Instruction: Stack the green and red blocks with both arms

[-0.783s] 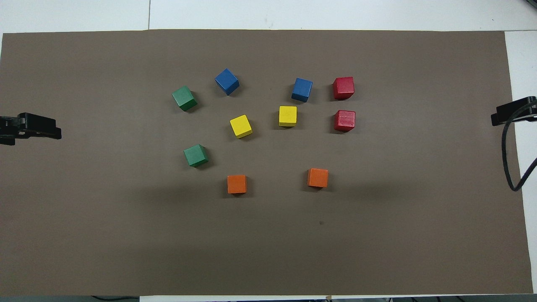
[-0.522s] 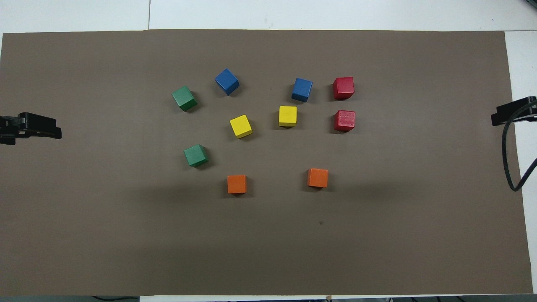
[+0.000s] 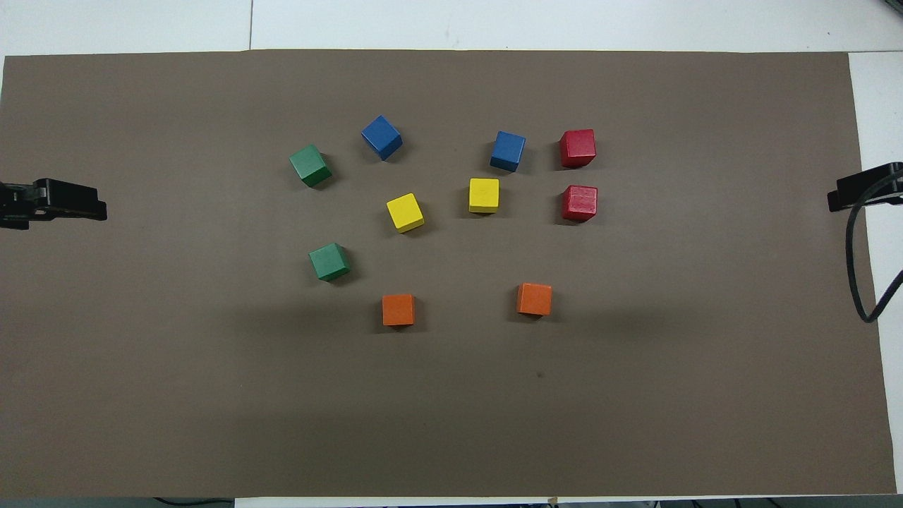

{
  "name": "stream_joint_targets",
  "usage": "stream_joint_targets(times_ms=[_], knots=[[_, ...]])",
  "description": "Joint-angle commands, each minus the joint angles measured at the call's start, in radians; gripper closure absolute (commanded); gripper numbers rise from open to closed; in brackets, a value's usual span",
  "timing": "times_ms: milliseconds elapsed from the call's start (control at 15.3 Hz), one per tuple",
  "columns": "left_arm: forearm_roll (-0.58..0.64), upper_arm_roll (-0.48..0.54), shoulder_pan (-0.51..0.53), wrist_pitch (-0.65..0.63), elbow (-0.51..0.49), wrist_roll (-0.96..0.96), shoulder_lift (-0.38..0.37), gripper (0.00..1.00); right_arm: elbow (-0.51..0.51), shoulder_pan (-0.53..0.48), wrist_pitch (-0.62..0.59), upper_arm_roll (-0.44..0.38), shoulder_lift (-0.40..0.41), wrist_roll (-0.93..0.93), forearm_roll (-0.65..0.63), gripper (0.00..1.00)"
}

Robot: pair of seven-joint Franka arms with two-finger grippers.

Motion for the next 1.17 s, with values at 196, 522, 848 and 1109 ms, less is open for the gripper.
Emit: stream_joint_targets(times_ms=[196, 522, 848, 1109], knots=[[-0.007, -0.018, -0.039, 0.013, 0.013, -0.144, 0.055, 0.00, -0.009, -0.011, -0.002, 0.001, -0.019, -0.024, 0.000, 0.00], [-0.002, -0.019, -0.156, 0.122, 0.016, -0.327, 0.192, 0.00, -0.008, -0.011, -0.002, 0.003, -0.019, -0.024, 0.000, 0.00], [0.003, -0.019, -0.236, 0.267, -0.056, -0.464, 0.259, 0.00, -0.011, -0.010, -0.002, 0.003, -0.024, -0.024, 0.003, 0.00], [0.003, -0.019, -0.288, 0.367, -0.065, -0.562, 0.339, 0.00, -0.014, -0.001, -0.002, 0.004, -0.025, -0.026, 0.003, 0.00]])
